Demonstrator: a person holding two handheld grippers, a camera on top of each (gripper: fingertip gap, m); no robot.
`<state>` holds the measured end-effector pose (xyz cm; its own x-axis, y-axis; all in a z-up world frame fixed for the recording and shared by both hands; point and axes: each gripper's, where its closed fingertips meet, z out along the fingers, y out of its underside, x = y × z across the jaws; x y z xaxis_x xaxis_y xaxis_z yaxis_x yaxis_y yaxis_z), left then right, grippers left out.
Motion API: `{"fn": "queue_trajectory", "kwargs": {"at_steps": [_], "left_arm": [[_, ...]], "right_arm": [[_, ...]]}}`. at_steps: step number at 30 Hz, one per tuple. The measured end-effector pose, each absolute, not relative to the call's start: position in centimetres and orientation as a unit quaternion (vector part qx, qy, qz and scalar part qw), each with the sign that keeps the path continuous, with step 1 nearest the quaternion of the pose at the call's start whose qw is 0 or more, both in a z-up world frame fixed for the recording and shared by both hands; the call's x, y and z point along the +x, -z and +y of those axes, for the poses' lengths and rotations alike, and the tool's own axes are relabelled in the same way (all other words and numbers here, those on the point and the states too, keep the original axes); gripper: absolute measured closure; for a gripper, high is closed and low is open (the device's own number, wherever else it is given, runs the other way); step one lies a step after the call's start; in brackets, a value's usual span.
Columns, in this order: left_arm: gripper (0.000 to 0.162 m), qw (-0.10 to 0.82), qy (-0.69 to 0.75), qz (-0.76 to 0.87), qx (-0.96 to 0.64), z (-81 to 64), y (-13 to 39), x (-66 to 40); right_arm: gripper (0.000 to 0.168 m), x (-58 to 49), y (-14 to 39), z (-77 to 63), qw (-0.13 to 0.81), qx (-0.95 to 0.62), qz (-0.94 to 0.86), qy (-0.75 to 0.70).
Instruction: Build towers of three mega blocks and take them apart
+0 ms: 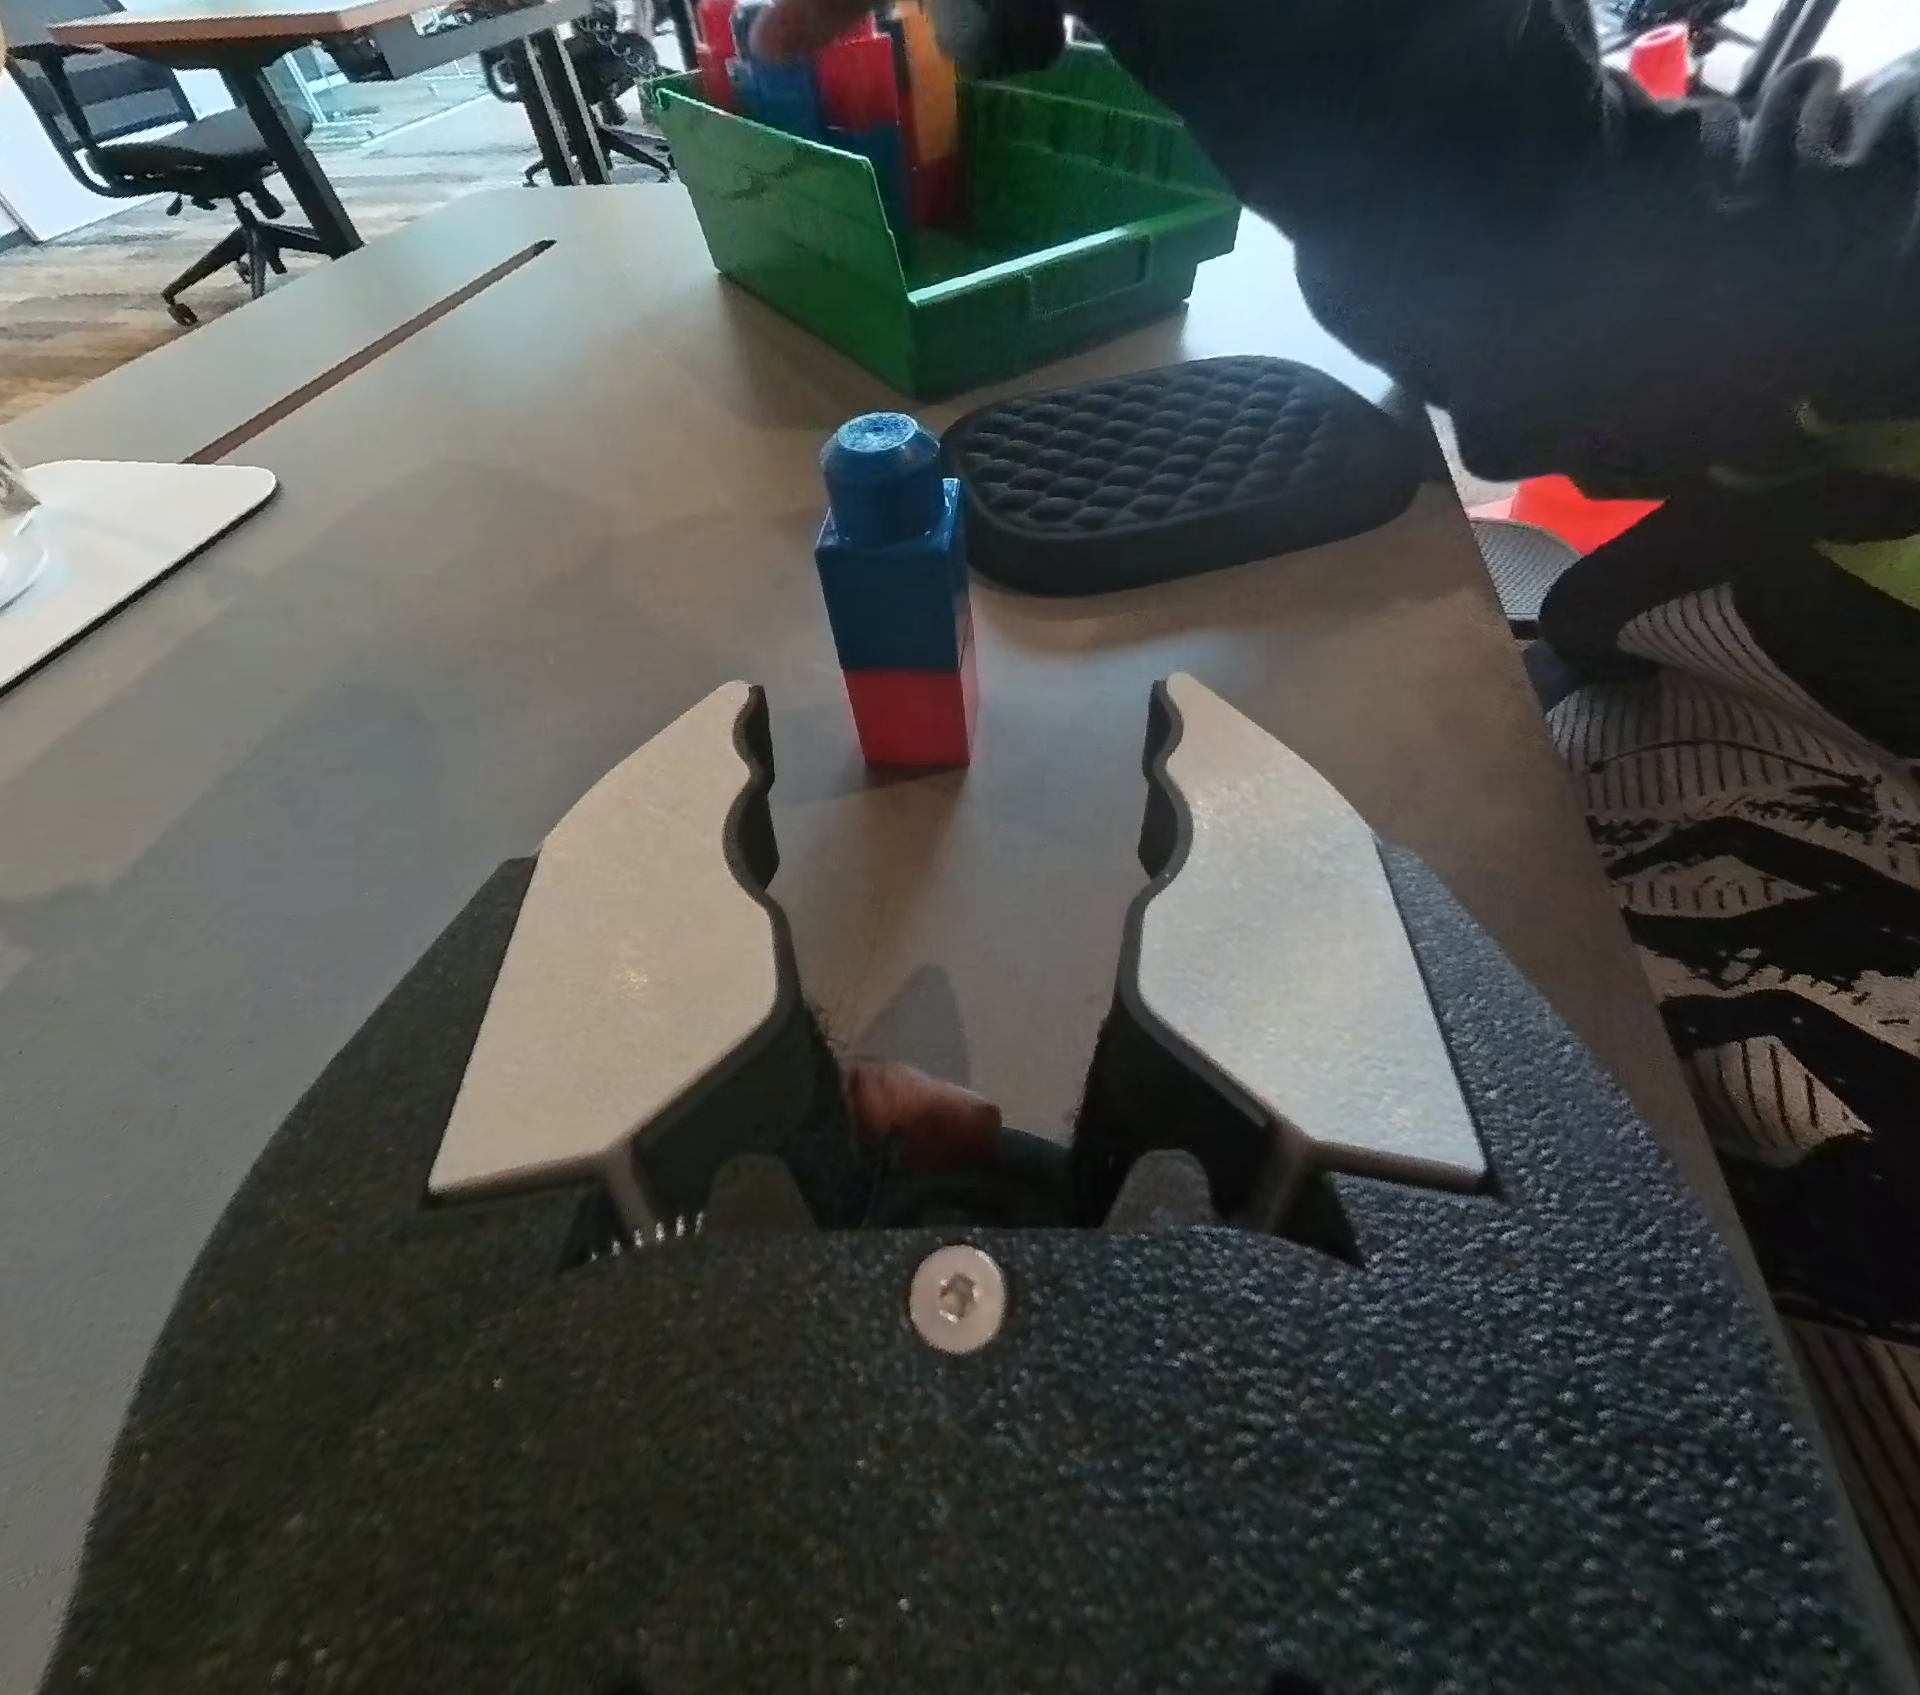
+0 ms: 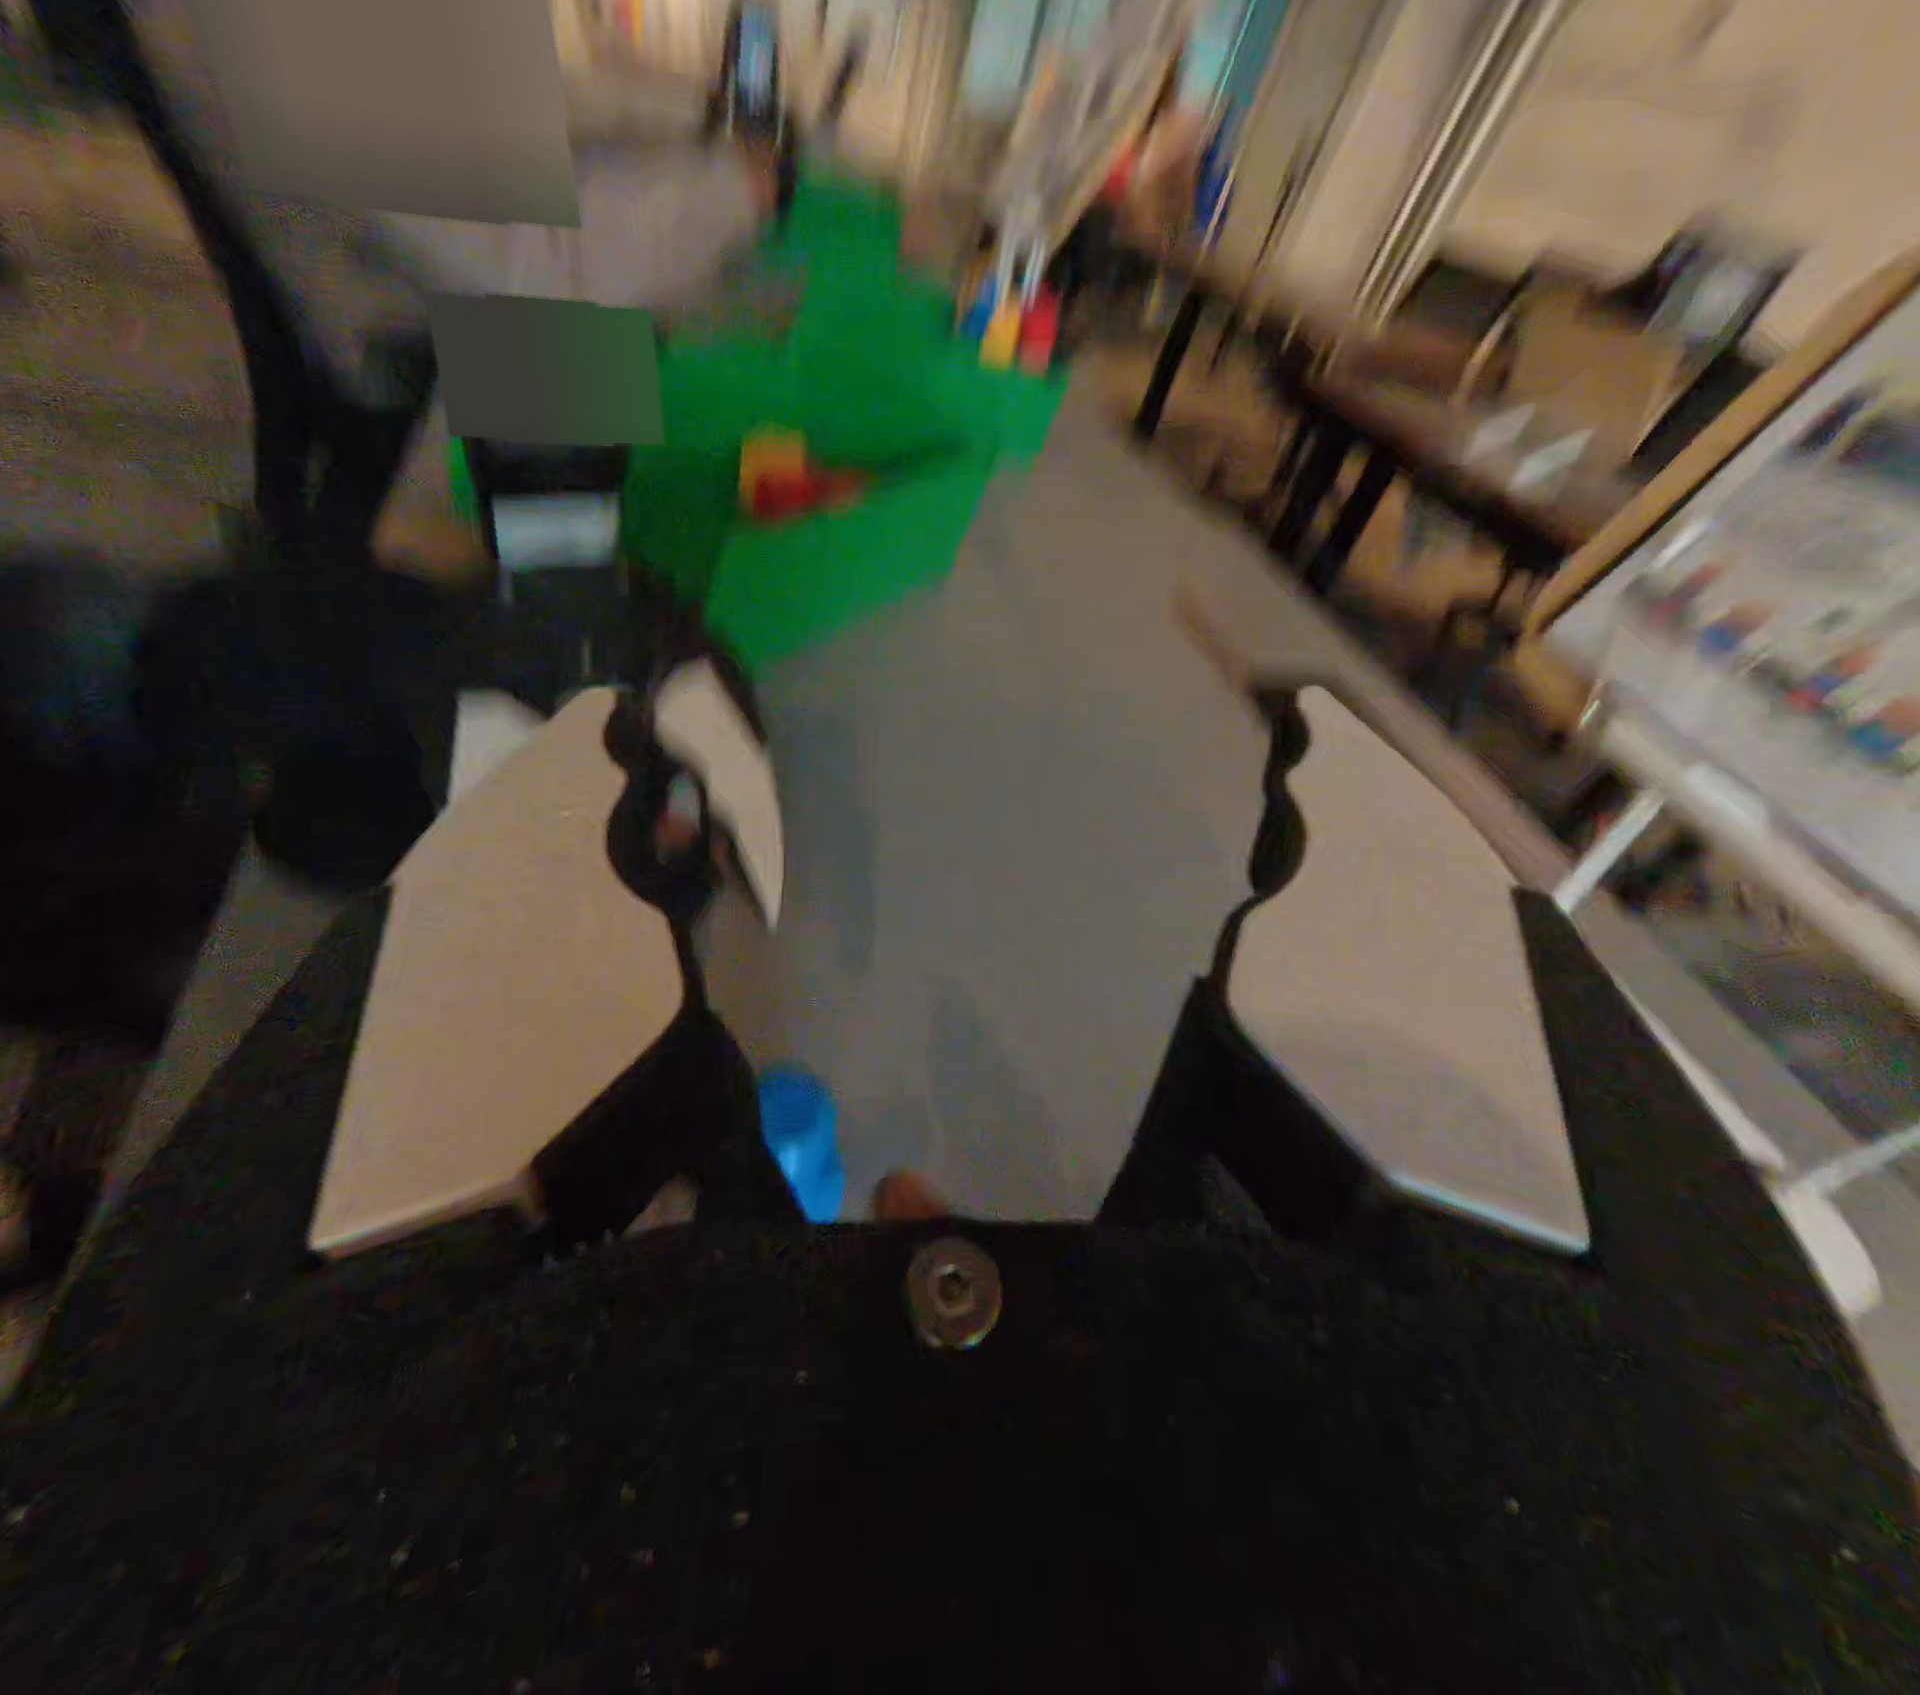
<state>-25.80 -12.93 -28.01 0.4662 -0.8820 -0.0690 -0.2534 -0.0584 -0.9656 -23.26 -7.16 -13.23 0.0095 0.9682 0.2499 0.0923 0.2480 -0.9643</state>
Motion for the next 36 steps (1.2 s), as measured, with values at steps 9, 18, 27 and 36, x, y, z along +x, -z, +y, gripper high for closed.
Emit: {"fn": "queue_trajectory", "kwargs": {"at_steps": [9,18,27,36], "left_arm": [[0.094,0.540,0.290,0.432,-0.661,-13.1,28.0,-25.7],[0.097,0.567,0.274,0.424,-0.650,-13.1,27.3,-26.0],[0.104,0.678,0.206,0.325,-0.627,-13.7,19.6,-29.9],[0.096,0.477,-0.235,0.012,-0.847,-12.5,16.6,-60.1]], "right_arm": [[0.021,-16.7,0.9,-3.6,0.703,-0.340,-0.390,-0.488],[0.041,-11.0,-4.8,0.4,0.846,-0.275,-0.191,-0.416],[0.049,-11.9,-2.0,2.5,0.785,-0.362,-0.224,-0.451],[0.068,-12.7,-0.9,3.3,0.788,-0.383,-0.258,-0.407]]}}
